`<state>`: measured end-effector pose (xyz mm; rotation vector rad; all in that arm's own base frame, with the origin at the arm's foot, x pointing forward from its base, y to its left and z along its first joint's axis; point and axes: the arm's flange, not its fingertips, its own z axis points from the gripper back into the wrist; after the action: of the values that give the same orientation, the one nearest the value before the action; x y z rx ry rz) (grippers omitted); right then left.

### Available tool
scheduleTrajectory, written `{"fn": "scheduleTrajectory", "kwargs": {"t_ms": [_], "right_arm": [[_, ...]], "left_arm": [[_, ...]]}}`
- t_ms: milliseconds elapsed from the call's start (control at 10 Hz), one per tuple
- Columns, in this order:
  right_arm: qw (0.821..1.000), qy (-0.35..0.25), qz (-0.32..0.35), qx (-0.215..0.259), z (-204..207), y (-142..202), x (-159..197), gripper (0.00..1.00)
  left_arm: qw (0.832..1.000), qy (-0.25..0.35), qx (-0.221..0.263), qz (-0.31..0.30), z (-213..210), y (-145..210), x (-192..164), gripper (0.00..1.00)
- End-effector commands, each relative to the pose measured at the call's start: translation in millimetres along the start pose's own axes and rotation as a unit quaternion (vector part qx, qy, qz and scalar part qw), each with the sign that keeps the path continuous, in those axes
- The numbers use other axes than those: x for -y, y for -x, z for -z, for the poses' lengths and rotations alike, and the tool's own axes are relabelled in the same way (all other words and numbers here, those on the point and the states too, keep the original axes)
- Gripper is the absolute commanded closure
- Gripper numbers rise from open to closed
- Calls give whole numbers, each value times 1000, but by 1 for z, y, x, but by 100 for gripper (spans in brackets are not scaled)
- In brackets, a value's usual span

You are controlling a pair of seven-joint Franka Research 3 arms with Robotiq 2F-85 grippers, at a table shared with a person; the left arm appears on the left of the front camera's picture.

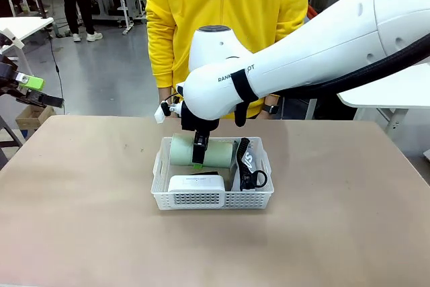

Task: Efficiently arrange items inside the basket to fit them all.
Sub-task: Pick up the Reusable plastic cup and place it inside the Organizing basket.

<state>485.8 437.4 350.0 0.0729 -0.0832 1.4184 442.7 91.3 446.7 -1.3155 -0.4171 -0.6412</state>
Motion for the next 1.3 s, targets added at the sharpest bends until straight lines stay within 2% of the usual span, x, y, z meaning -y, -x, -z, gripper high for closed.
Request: {"fn": "scheduleTrajectory", "kwargs": {"t_ms": [0,100,800,900,1200], "right_arm": [[1000,18,12,-10,2,-12,-1,6],[1000,17,14,-19,3,-13,0,0],[1000,16,14,-12,-5,-4,-3,0],[1000,7,28,3,-17,9,-4,0],[987,-78,86,109,-82,85,-7,0]], "left_arm": [[1000,-3,-3,1,1,1,3,0],[1000,-3,-3,1,1,1,3,0],[1000,-3,-3,1,1,1,3,0],[1000,-3,-3,1,1,1,3,0],[1000,-3,-3,1,1,1,3,0]]}}
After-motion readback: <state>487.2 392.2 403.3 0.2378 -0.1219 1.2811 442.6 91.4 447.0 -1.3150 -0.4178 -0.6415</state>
